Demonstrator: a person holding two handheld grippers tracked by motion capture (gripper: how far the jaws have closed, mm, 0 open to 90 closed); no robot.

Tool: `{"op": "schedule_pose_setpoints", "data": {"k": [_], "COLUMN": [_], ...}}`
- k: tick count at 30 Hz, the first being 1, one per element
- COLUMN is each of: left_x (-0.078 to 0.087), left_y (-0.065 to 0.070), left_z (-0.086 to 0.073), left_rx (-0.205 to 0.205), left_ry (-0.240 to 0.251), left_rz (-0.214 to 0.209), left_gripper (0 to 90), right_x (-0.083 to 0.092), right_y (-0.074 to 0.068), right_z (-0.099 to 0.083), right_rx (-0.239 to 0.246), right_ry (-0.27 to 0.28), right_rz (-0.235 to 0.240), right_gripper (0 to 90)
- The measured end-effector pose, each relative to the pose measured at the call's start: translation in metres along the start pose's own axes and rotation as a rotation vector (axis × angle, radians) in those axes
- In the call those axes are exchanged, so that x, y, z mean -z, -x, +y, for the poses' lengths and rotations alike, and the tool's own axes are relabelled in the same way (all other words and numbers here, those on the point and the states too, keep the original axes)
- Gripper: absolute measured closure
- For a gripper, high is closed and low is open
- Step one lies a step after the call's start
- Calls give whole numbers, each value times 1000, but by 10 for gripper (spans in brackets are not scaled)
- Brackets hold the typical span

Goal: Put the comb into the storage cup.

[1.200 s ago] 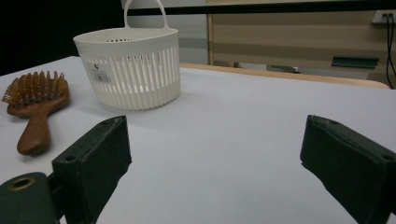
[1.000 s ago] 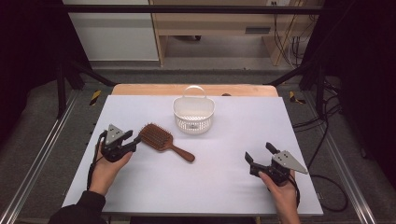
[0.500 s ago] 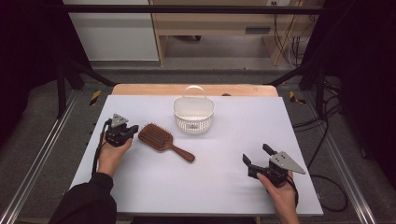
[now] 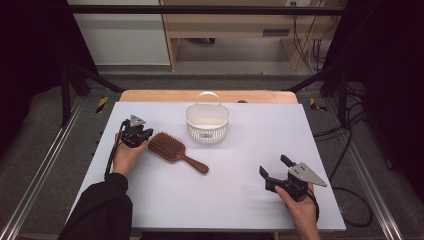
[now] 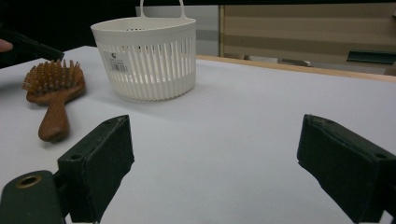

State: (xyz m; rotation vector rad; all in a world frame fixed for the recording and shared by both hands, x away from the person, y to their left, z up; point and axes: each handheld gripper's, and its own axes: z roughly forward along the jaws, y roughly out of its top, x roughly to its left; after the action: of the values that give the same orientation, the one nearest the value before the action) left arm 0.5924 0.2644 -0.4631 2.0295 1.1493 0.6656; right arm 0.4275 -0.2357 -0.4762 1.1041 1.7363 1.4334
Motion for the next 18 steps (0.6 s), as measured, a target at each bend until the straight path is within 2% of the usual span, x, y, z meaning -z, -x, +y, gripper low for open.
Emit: {"op": "schedule_pose_setpoints", "data": {"k": [3,7,9,11,14,15,18], "left_x": [-5,-3,-1,-1,0,1,1], "left_y": [2,1,4,4,4,6,9], "left_z": [-2,-2,-2,-2,-3,-4,-4], "left_rx": [-7,2,-14,-12,-1,6,1], "left_ry": [-19,-18,-15,-15,-13,-11,-9], "left_rz": [-5,-14,-16,-18,-29,-45,-55], "left_gripper": [898,899,898,899,898,898,898], "right_x": [0,0,-1,-1,-1,-1,-1], "right_y": [0,0,-1,-1,-2,-2,-3], "right_z": [0,0,0,0,0,0,0], "right_rx": [-2,-3,-3,-4,-4,-5,-3], "right_ry": [0,-3,-3,-3,-6,-6,-11], "right_rz": [3,4,6,6,10,12,20], "right_gripper": [109,109,109,109,109,108,108]}}
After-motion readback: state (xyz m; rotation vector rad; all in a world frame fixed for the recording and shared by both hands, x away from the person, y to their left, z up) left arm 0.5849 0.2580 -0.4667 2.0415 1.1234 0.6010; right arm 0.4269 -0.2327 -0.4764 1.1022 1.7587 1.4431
